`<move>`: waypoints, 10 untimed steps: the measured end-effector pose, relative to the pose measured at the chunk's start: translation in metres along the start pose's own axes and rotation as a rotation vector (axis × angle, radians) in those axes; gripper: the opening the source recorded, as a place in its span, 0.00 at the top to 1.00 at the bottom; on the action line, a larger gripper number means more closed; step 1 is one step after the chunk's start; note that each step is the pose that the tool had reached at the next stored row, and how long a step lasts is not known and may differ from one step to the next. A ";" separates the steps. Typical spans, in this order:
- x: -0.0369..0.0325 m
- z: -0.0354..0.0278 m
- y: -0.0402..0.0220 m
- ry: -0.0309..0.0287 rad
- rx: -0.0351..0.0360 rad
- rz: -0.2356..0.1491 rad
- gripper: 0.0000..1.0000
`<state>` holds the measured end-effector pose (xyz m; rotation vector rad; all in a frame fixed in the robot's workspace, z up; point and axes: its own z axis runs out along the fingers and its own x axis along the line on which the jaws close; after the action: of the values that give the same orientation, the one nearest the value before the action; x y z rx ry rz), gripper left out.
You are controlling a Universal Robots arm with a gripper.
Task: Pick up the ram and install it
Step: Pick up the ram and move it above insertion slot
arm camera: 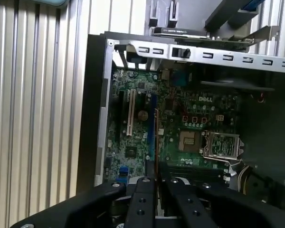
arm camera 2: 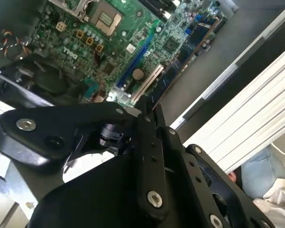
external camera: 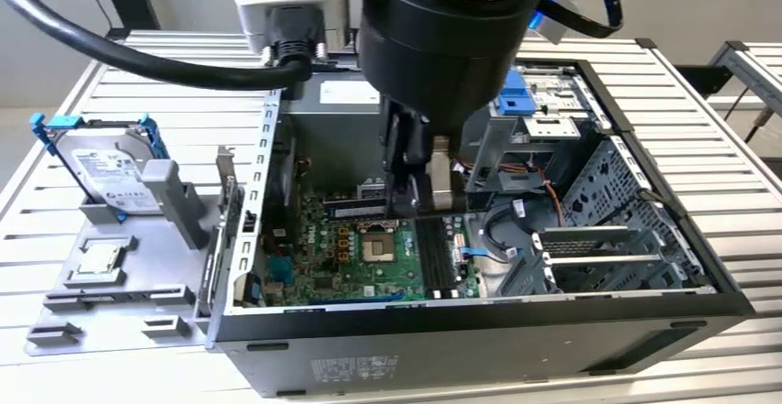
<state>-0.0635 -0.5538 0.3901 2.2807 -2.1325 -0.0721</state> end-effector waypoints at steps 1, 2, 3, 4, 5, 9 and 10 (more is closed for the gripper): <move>0.0003 -0.0002 -0.0044 0.0000 -0.0001 -0.001 1.00; 0.0006 -0.0004 -0.0089 0.0000 -0.0002 -0.002 1.00; 0.0009 -0.0006 -0.0133 0.0000 -0.0003 -0.002 1.00; 0.0012 -0.0008 -0.0179 0.0001 -0.0005 -0.003 1.00; 0.0015 -0.0010 -0.0224 0.0001 -0.0006 -0.004 1.00; 0.0028 -0.0019 -0.0409 0.0002 -0.0010 -0.006 1.00; 0.0030 -0.0021 -0.0450 0.0003 -0.0011 -0.007 1.00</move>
<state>-0.0184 -0.5538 0.3902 2.2878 -2.1237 -0.0731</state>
